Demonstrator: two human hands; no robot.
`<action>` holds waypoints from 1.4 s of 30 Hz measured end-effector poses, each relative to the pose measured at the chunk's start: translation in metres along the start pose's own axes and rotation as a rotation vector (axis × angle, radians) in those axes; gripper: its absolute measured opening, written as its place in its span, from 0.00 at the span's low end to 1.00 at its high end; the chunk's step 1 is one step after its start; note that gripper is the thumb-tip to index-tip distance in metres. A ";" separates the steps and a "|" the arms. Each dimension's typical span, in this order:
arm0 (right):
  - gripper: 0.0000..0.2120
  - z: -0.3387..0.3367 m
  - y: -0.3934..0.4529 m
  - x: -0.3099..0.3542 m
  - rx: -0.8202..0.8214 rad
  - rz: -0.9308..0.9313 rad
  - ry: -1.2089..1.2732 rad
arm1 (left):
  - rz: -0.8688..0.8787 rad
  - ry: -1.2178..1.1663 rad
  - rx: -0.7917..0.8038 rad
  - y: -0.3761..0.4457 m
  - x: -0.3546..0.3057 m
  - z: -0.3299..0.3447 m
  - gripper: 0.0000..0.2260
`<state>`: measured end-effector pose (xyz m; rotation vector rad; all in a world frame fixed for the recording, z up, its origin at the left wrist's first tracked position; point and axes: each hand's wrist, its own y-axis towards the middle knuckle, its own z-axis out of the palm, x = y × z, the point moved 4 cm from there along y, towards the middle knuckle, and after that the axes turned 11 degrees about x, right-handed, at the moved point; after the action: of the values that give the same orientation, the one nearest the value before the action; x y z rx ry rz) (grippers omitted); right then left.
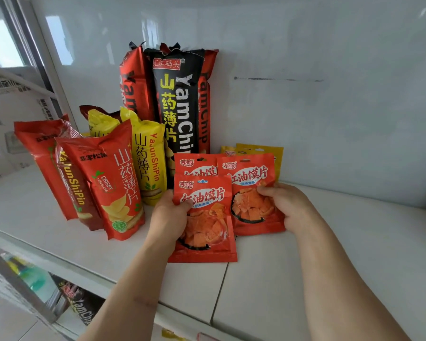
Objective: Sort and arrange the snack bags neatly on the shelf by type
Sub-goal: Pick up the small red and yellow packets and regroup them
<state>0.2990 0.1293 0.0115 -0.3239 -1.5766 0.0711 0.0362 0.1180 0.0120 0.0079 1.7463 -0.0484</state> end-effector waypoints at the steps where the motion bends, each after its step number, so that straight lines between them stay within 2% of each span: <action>1: 0.10 -0.001 -0.001 -0.002 0.015 0.007 0.023 | -0.005 -0.018 0.014 -0.001 0.000 0.001 0.07; 5: 0.10 -0.014 -0.013 -0.010 -0.029 0.016 0.102 | -0.041 -0.122 0.095 -0.006 -0.001 0.008 0.09; 14: 0.05 -0.117 -0.067 -0.018 -0.396 -0.034 0.101 | -0.015 -0.217 0.359 -0.023 -0.019 0.073 0.11; 18: 0.03 -0.162 -0.084 -0.020 -0.490 -0.026 0.072 | 0.008 -0.174 0.401 -0.030 -0.034 0.117 0.09; 22: 0.05 -0.208 -0.093 -0.015 -0.568 -0.010 0.007 | 0.016 -0.084 0.427 -0.030 -0.044 0.165 0.11; 25: 0.11 -0.238 -0.093 -0.011 -0.640 -0.078 -0.069 | 0.001 -0.093 0.468 -0.027 -0.046 0.205 0.14; 28: 0.29 -0.253 -0.093 -0.002 -0.715 -0.105 -0.261 | -0.073 -0.149 0.491 -0.027 -0.044 0.243 0.12; 30: 0.31 -0.258 -0.095 0.008 -0.771 -0.165 -0.418 | -0.142 -0.223 0.514 -0.030 -0.042 0.269 0.12; 32: 0.26 -0.259 -0.100 0.020 -0.817 -0.274 -0.525 | -0.187 -0.271 0.508 -0.034 -0.043 0.292 0.12; 34: 0.21 -0.255 -0.103 0.030 -0.823 -0.338 -0.587 | -0.183 -0.256 0.492 -0.034 -0.048 0.309 0.14; 37: 0.17 -0.236 -0.105 0.041 -0.697 -0.386 -0.658 | -0.101 -0.126 0.449 -0.034 -0.059 0.315 0.14; 42: 0.15 -0.188 -0.097 0.046 -0.492 -0.418 -0.768 | 0.131 0.368 0.298 -0.022 -0.071 0.288 0.22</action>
<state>0.4694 0.0186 0.0875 -0.3615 -2.3935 -0.5888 0.3314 0.0870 0.0321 0.3694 2.0863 -0.2231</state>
